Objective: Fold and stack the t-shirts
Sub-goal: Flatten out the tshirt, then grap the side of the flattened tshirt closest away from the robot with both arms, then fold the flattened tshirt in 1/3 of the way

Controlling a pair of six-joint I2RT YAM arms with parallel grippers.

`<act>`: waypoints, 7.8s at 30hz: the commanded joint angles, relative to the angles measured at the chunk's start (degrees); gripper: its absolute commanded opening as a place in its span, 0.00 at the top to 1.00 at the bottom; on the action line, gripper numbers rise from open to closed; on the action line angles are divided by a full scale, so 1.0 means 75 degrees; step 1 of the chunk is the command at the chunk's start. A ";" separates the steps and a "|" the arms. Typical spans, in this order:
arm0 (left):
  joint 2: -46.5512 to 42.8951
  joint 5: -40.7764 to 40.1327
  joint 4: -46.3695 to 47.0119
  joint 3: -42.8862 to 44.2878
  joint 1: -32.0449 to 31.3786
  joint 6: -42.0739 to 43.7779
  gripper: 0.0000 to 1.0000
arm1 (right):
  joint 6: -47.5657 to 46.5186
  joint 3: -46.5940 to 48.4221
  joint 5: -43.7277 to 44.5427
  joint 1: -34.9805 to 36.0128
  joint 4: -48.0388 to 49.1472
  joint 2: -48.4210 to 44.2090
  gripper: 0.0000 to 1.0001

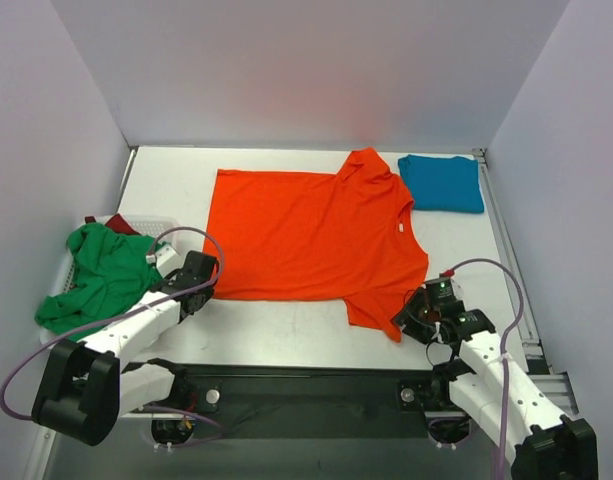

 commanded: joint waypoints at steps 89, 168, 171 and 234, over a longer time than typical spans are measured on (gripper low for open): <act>-0.0588 0.0182 0.0175 -0.0028 -0.0599 0.0380 1.00 | 0.1296 0.0176 0.0963 0.0043 -0.2493 -0.1328 0.59; 0.4216 0.1061 0.0561 0.5011 0.0948 0.1176 1.00 | -0.1727 0.8460 0.0178 -0.1655 -0.1367 0.7144 1.00; 0.4333 0.1072 0.0561 0.5093 0.0972 0.1211 1.00 | -0.1727 0.8553 0.0107 -0.1725 -0.1344 0.7261 1.00; 0.4369 0.2408 0.1616 0.3195 0.0386 0.1013 0.37 | -0.3472 0.5600 0.1045 -0.1983 -0.0160 0.6769 0.93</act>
